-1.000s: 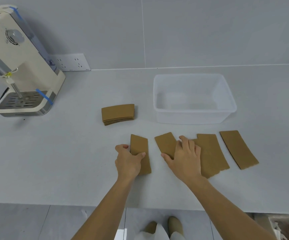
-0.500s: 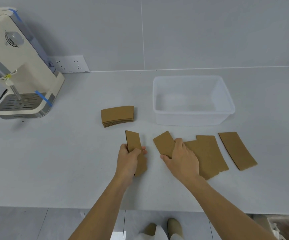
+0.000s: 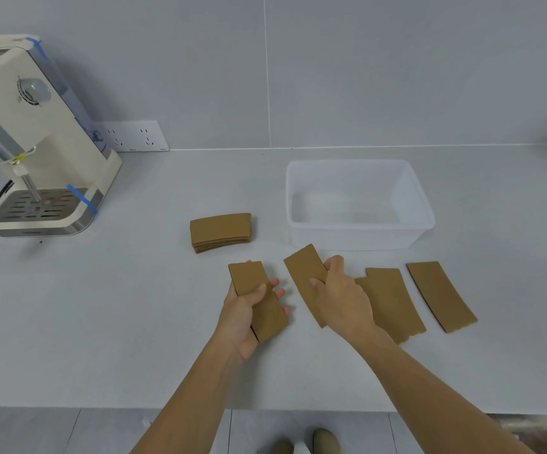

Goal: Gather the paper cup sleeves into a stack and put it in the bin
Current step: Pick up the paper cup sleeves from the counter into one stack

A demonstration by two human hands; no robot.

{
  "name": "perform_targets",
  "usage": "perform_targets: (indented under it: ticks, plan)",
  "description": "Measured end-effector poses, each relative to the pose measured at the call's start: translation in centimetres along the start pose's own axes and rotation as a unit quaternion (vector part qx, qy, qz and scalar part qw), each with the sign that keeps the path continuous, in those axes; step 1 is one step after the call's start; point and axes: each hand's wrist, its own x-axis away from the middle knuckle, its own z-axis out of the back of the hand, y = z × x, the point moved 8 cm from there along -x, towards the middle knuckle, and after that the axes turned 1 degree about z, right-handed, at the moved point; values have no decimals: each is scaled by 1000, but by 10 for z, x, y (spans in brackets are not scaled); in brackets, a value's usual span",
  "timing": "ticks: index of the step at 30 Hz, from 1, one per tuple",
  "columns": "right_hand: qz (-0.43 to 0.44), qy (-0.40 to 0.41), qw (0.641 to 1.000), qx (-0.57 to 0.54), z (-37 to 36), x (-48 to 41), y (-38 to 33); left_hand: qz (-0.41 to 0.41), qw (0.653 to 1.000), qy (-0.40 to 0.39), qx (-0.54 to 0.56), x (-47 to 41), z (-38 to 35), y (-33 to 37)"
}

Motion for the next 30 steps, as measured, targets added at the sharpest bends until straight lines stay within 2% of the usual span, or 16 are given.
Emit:
perform_targets:
  ticks: [5, 8, 13, 16, 22, 30]
  plan:
    - [0, -6, 993, -122, 19, 2, -20, 19, 1000, -5, 15, 0, -3, 0]
    - [8, -21, 982, -187, 19, 7, -32, 36, 998, -48, 6, 1, -14, -2]
    - [6, -34, 974, -225, 14, 15, -44, 26, 990, -139, 28, 8, -38, -4]
    - [-1, -38, 970, -240, 7, 19, -44, 47, 985, -159, 54, 13, -48, -11]
    - [19, -22, 982, -188, -2, 25, -40, 79, 987, -123, 73, 6, -42, -29]
    - [88, 48, 995, -22, 1, 26, -33, 82, 987, -98, 100, 2, -39, -35]
